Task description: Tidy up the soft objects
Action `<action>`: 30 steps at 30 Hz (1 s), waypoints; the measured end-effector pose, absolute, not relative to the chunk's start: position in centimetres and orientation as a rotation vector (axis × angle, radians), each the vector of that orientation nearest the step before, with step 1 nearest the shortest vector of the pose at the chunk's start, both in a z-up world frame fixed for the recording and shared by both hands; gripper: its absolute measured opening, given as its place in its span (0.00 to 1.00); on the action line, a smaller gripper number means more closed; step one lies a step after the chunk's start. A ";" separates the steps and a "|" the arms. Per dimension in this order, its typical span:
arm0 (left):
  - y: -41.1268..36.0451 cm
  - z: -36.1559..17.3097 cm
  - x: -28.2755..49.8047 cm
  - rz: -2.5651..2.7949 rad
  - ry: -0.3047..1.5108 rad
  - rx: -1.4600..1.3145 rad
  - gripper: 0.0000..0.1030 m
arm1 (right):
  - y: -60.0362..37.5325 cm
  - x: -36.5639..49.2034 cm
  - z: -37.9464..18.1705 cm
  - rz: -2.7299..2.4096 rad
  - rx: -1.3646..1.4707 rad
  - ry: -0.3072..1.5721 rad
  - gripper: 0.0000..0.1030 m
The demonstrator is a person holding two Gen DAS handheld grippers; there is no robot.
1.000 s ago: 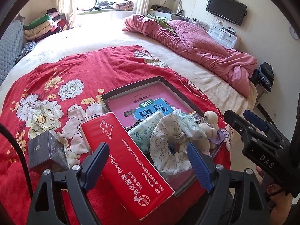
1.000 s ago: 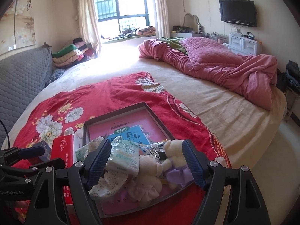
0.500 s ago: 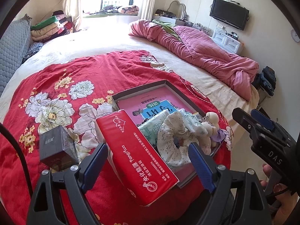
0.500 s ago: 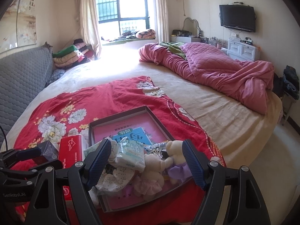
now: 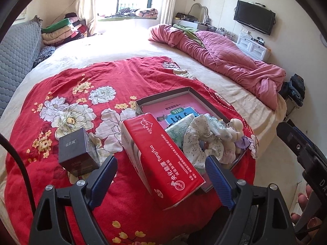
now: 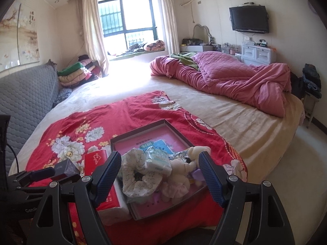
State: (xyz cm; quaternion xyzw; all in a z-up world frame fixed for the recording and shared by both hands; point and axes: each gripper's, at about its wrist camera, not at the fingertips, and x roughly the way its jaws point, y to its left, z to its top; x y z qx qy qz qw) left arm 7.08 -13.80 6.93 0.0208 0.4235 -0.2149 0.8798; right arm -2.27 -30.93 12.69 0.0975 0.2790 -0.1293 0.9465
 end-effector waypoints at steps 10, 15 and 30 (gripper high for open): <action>-11.8 7.5 5.0 -0.425 0.864 0.046 0.85 | -27.5 -3.9 12.5 -0.221 0.188 0.613 0.77; -10.9 7.2 4.3 -0.410 0.869 0.051 0.85 | -27.7 -5.0 11.7 -0.250 0.215 0.664 0.77; -10.6 4.8 2.2 -0.383 0.902 0.066 0.85 | -24.8 -7.3 9.1 -0.246 0.096 0.733 0.77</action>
